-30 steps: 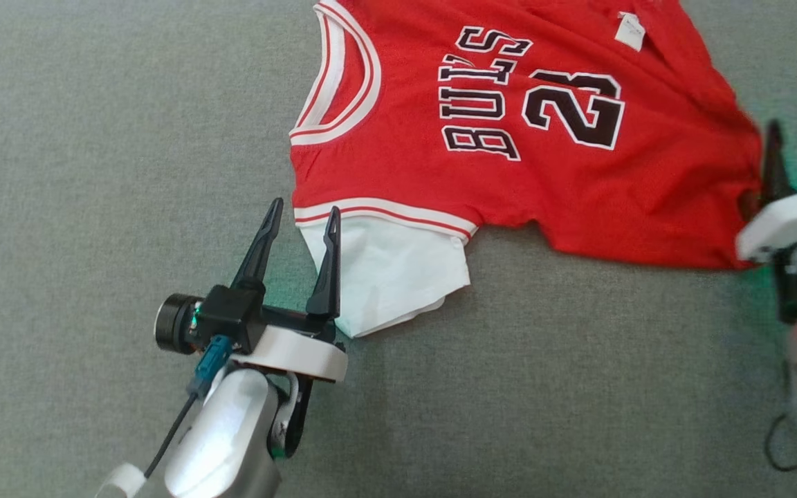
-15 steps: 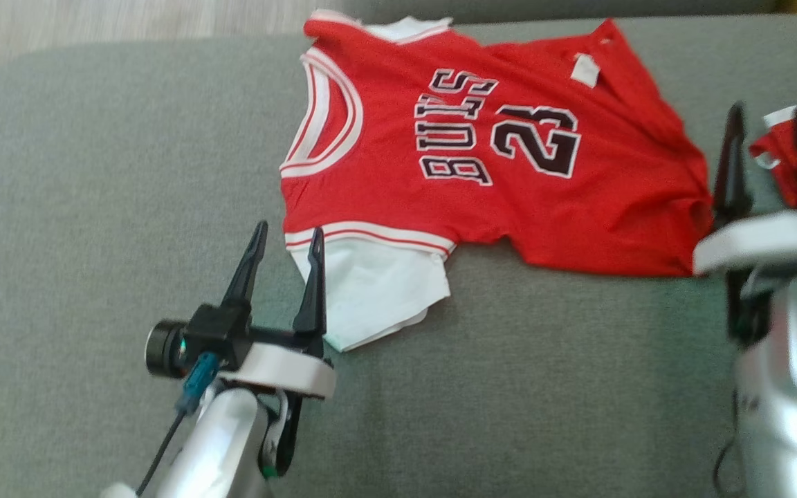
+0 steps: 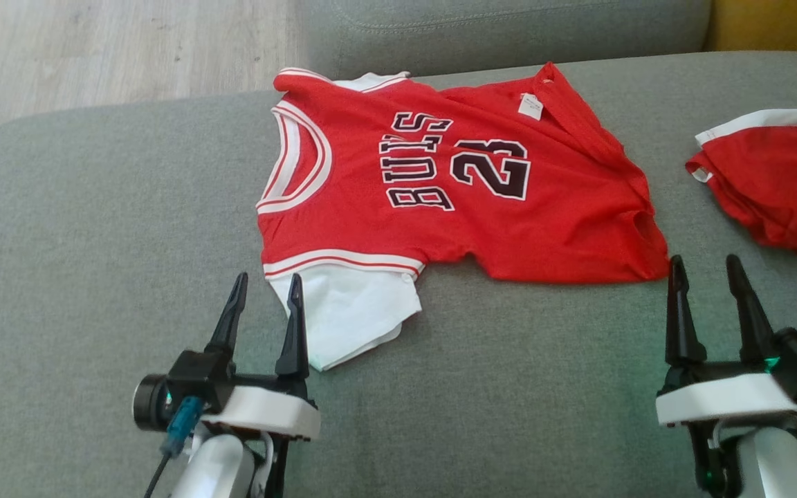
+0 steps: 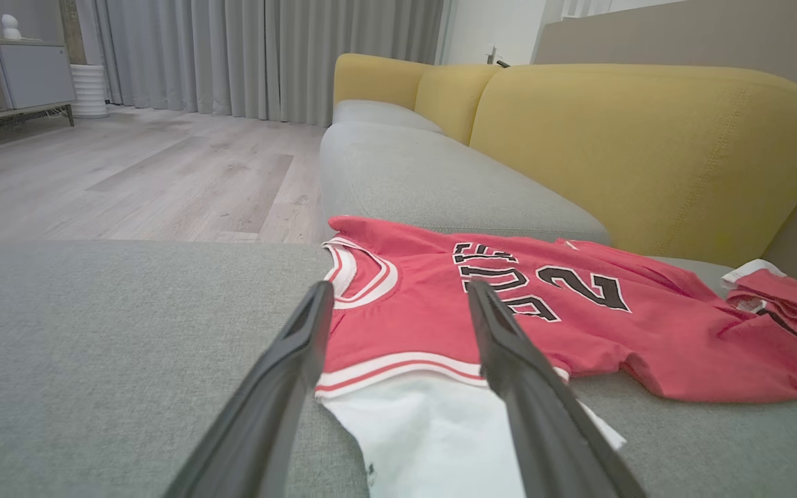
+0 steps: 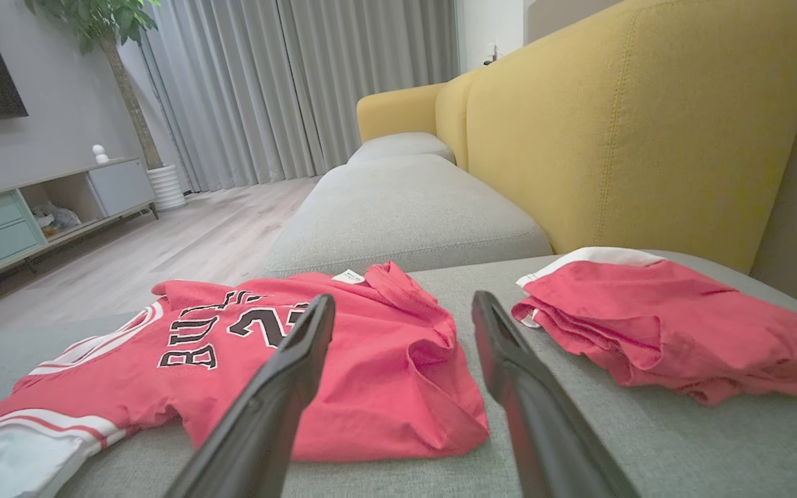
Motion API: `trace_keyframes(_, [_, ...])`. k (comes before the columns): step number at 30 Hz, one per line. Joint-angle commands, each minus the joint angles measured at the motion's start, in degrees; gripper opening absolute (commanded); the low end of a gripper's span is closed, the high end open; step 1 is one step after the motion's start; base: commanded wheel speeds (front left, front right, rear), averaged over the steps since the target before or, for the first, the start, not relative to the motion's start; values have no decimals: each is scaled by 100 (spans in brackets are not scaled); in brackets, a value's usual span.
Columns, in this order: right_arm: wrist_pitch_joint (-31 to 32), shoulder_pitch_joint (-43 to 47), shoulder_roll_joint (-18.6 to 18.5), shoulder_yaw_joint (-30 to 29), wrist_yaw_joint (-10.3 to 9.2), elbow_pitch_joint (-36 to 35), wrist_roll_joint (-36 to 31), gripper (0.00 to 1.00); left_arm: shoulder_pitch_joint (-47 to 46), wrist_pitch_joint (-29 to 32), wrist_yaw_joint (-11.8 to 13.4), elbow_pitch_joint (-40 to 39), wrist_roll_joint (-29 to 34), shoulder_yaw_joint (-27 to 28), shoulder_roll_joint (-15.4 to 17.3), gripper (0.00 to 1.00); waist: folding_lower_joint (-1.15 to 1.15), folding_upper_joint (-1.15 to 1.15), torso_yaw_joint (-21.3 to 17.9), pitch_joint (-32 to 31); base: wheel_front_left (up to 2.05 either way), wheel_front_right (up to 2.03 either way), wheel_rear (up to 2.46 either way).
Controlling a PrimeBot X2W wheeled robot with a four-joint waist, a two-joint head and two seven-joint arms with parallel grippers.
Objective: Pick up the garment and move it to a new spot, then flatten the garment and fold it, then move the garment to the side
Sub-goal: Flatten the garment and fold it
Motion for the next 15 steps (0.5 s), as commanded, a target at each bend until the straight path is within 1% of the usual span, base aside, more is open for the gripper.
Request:
trace_keyframes(1, [-53,-207,-18,166,-4,-253,41,100,-131,-55,4,-186,-32,197,19,100,1,0,-3,-3,0,0,0])
trace_keyframes(9, [-53,-243,-18,190,-4,-312,81,100,-145,-55,-13,-30,-31,147,19,100,1,0,19,-12,0,0,0])
trace_keyframes(14, [-53,-186,-17,173,-4,-297,133,100,-132,-55,-1,420,-82,-36,19,100,1,0,90,-26,0,0,0])
trace_keyframes(15, [-53,-159,-17,157,-4,-270,153,100,-136,-9,12,640,-141,-131,19,100,1,0,115,-35,0,0,0])
